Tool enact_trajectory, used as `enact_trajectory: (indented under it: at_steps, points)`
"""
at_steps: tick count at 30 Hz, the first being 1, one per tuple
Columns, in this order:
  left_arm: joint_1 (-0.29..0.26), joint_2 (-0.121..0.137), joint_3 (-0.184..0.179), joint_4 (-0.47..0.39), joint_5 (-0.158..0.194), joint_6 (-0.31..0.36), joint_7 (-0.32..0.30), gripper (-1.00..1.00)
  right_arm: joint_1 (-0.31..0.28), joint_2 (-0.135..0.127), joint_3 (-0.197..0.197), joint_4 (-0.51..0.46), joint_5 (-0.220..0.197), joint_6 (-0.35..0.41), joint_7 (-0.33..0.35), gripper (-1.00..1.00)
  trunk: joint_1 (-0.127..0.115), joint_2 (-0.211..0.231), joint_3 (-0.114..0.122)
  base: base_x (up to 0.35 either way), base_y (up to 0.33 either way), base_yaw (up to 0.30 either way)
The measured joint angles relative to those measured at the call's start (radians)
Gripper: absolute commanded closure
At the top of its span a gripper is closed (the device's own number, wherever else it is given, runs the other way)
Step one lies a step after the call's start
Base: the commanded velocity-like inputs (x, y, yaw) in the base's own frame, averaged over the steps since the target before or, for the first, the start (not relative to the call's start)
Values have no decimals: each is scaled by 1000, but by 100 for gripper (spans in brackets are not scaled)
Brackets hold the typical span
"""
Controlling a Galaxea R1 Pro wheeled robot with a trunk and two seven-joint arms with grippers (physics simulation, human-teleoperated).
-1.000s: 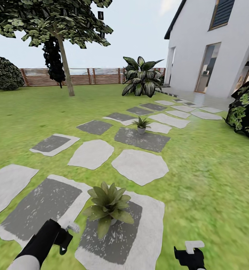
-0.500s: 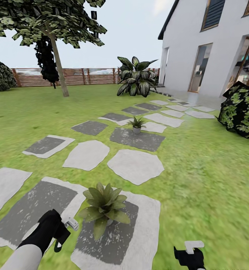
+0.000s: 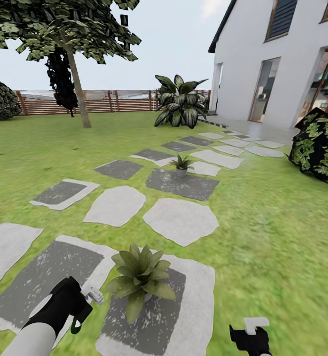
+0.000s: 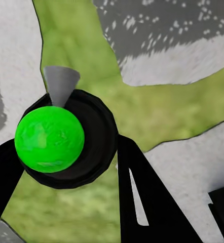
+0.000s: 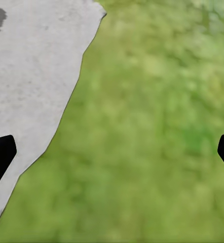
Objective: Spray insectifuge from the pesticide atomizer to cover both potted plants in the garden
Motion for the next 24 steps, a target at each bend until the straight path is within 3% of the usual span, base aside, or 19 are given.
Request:
enact_trajectory:
  at_steps: [9,16,20,21,24]
  points:
    - [-1,-5,-3,0,-2,-2,-1,100,0,1,0,0,-1,0,-1,-100,0,0,0,160,48,0]
    - [-10,-2,-7,2,-5,-2,-2,100,0,1,-1,-1,-2,0,-2,-100,0,0,0,29,10,0]
    - [-8,2,-43,5,-63,0,-14,100,0,2,-1,-1,-2,0,-3,-100,0,0,0,1,0,0]
    - [-5,3,-46,8,-88,0,-29,100,0,2,-1,-1,-2,0,-3,-100,0,0,0,0,0,0]
    - [-1,11,-47,11,-115,-1,-62,100,0,2,0,-1,-2,0,-3,-100,0,0,0,0,0,0]
